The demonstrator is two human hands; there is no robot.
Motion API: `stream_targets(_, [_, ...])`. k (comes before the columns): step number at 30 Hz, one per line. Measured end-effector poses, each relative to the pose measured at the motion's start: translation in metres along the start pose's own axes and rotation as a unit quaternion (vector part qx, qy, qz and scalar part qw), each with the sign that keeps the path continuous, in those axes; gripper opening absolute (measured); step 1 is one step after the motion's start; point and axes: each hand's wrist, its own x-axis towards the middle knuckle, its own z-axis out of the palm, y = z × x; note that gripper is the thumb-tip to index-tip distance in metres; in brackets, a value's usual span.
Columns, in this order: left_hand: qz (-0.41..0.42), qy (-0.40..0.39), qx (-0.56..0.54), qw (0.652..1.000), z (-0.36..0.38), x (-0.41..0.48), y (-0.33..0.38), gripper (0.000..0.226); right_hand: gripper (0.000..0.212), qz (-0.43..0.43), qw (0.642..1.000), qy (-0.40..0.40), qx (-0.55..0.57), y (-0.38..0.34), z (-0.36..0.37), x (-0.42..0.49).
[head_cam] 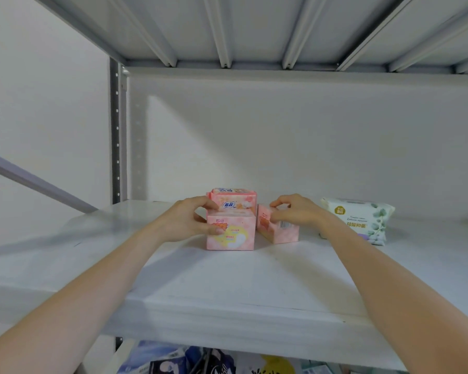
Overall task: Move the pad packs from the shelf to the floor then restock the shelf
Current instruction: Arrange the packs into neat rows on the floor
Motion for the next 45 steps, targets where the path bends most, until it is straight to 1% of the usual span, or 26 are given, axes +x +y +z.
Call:
stream_targets(2, [-0.015,0.0,-0.006,1.0,0.0,0.001,0.0,0.061,0.046,0.014,1.0,-0.001,0.019,0.0,-0.005,-0.012])
stream_targets(4, [-0.031,0.0,-0.016,0.999,-0.001,0.001,0.0,0.07,0.052,0.033,0.999,0.009,0.039,-0.002,-0.007,-0.024])
stream_targets(7, [-0.048,0.003,-0.019,0.999,0.0,-0.002,0.005,0.075,0.07,0.07,0.995,0.036,0.067,-0.005,-0.005,-0.045])
stream_targets(8, [-0.052,0.005,-0.022,0.998,0.002,-0.004,0.007,0.075,0.071,0.077,0.993,0.047,0.074,-0.006,-0.005,-0.051])
stream_targets(9, [-0.056,0.006,-0.029,0.998,0.004,-0.006,0.01,0.074,0.065,0.08,0.992,0.056,0.083,-0.005,-0.006,-0.057])
stream_targets(11, [-0.065,0.013,-0.049,0.997,0.008,-0.013,0.018,0.071,0.042,0.085,0.989,0.065,0.097,-0.004,-0.009,-0.067])
stream_targets(14, [-0.078,0.036,-0.088,0.992,0.016,-0.026,0.03,0.069,0.041,0.096,0.987,0.078,0.101,-0.004,-0.011,-0.083])
stream_targets(17, [-0.111,0.059,-0.17,0.977,0.024,-0.041,0.046,0.07,0.038,0.094,0.983,0.101,0.123,-0.003,-0.012,-0.104])
stream_targets(19, [-0.121,0.07,-0.185,0.973,0.027,-0.051,0.059,0.071,0.035,0.093,0.979,0.119,0.139,-0.001,-0.013,-0.119])
stream_targets(24, [-0.116,0.123,-0.192,0.967,0.038,-0.079,0.083,0.07,0.028,0.05,0.972,0.164,0.161,0.006,-0.016,-0.156])
stream_targets(26, [-0.106,0.151,-0.198,0.963,0.043,-0.092,0.091,0.069,0.032,0.032,0.966,0.18,0.181,0.009,-0.018,-0.17])
stream_targets(28, [-0.091,0.178,-0.201,0.959,0.048,-0.107,0.099,0.069,0.042,0.013,0.958,0.201,0.203,0.012,-0.02,-0.185])
stream_targets(32, [-0.071,0.206,-0.194,0.956,0.054,-0.136,0.114,0.066,0.053,-0.023,0.943,0.233,0.236,0.018,-0.025,-0.214])
stream_targets(37, [-0.058,0.203,-0.193,0.958,0.067,-0.174,0.13,0.06,0.061,-0.026,0.932,0.244,0.265,0.027,-0.025,-0.251])
stream_targets(40, [-0.05,0.19,-0.184,0.963,0.072,-0.194,0.143,0.057,0.056,-0.048,0.924,0.245,0.291,0.031,-0.027,-0.277])
stream_targets(43, [-0.037,0.183,-0.176,0.966,0.076,-0.216,0.152,0.059,0.048,-0.073,0.92,0.256,0.288,0.033,-0.031,-0.305])
stream_targets(45, [-0.034,0.173,-0.17,0.97,0.081,-0.232,0.156,0.061,0.048,-0.082,0.916,0.261,0.293,0.034,-0.033,-0.328])
